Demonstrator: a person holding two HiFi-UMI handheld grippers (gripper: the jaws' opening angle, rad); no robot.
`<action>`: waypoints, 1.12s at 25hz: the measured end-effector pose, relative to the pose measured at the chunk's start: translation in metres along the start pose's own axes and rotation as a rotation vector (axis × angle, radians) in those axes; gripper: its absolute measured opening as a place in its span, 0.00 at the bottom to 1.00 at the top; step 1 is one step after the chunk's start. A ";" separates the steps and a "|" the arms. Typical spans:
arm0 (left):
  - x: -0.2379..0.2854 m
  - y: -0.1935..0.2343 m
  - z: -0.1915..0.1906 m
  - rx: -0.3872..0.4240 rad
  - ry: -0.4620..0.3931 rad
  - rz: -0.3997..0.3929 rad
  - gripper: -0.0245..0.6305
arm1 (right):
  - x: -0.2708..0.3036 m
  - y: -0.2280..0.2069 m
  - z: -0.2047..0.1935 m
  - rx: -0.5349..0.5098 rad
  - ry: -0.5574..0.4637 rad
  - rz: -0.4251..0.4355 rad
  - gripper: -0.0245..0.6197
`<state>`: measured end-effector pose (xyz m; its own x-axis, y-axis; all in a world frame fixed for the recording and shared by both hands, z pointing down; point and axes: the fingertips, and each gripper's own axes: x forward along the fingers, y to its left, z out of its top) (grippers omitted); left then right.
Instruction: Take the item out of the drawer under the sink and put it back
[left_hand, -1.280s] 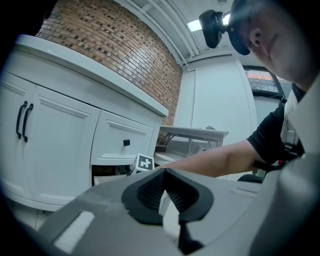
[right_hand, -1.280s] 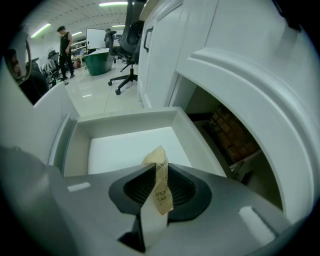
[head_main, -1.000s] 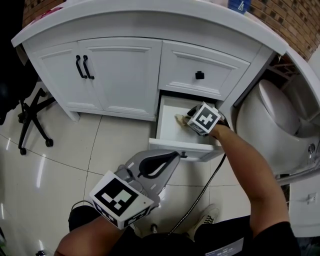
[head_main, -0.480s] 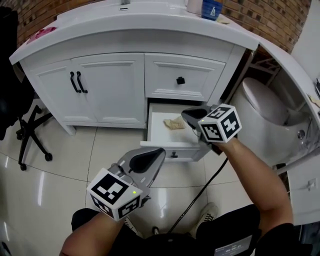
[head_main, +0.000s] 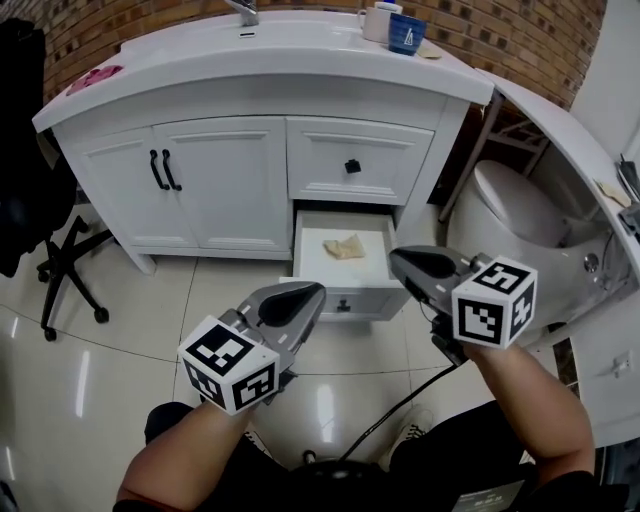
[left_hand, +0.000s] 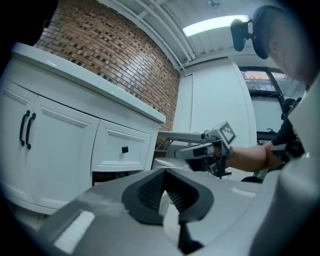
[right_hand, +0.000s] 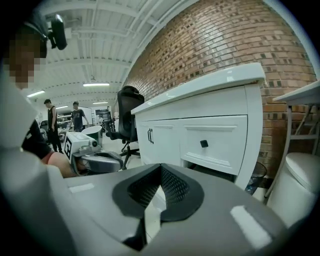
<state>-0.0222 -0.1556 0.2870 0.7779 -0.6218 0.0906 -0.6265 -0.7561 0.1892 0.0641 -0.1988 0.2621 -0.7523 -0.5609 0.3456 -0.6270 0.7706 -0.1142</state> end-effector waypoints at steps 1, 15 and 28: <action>-0.001 0.000 0.000 0.009 0.002 0.003 0.05 | -0.007 0.006 -0.001 -0.001 -0.012 -0.002 0.05; -0.004 -0.014 -0.005 0.083 0.038 0.001 0.05 | -0.044 0.021 -0.028 -0.033 -0.143 -0.032 0.05; -0.002 -0.019 0.003 0.087 0.011 0.015 0.05 | -0.042 0.026 -0.051 -0.020 -0.084 -0.051 0.05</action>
<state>-0.0122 -0.1402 0.2797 0.7686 -0.6313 0.1032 -0.6395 -0.7620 0.1018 0.0899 -0.1402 0.2919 -0.7344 -0.6222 0.2711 -0.6612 0.7460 -0.0793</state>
